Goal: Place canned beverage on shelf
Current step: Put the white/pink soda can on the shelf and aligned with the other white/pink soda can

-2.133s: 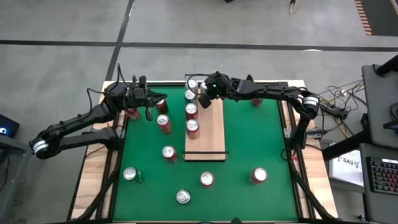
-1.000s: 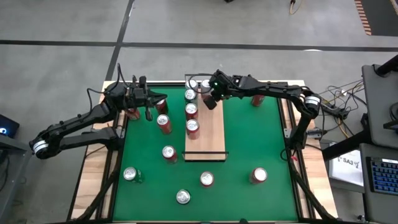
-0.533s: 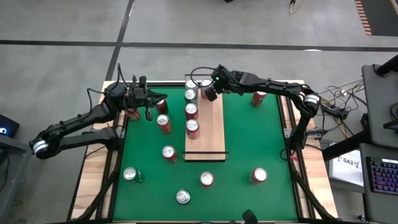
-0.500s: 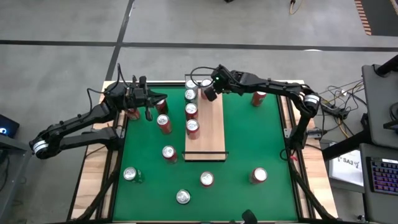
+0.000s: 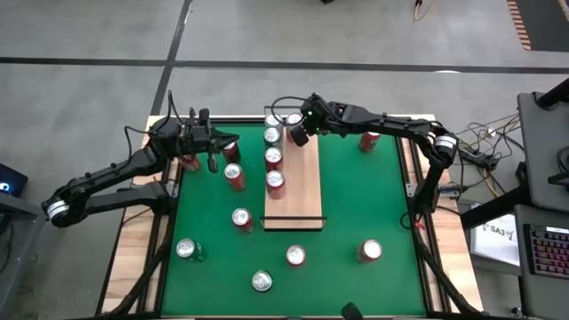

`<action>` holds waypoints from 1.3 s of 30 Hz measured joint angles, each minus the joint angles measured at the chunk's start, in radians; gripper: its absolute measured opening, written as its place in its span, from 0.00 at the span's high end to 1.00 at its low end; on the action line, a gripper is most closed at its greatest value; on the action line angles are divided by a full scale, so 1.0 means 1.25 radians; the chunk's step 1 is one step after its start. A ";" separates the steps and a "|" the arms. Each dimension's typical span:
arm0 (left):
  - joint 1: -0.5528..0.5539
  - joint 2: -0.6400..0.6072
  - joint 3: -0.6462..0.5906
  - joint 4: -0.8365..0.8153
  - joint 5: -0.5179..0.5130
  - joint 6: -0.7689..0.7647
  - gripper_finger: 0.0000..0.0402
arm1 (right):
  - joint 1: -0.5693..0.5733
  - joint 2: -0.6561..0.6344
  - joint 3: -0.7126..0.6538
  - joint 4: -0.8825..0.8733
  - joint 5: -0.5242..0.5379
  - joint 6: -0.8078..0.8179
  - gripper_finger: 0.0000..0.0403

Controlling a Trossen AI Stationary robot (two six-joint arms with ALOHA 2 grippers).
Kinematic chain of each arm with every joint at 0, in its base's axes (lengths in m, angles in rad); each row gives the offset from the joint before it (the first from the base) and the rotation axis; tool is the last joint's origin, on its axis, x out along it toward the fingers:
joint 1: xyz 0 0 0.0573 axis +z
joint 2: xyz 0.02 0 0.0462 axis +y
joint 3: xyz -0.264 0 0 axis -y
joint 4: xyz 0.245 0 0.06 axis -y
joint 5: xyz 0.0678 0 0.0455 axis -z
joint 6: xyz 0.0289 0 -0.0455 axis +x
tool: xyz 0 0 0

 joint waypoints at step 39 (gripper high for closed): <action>0.000 0.000 0.000 0.000 0.000 0.000 1.00 | 0.001 0.001 -0.013 0.046 -0.009 -0.022 0.98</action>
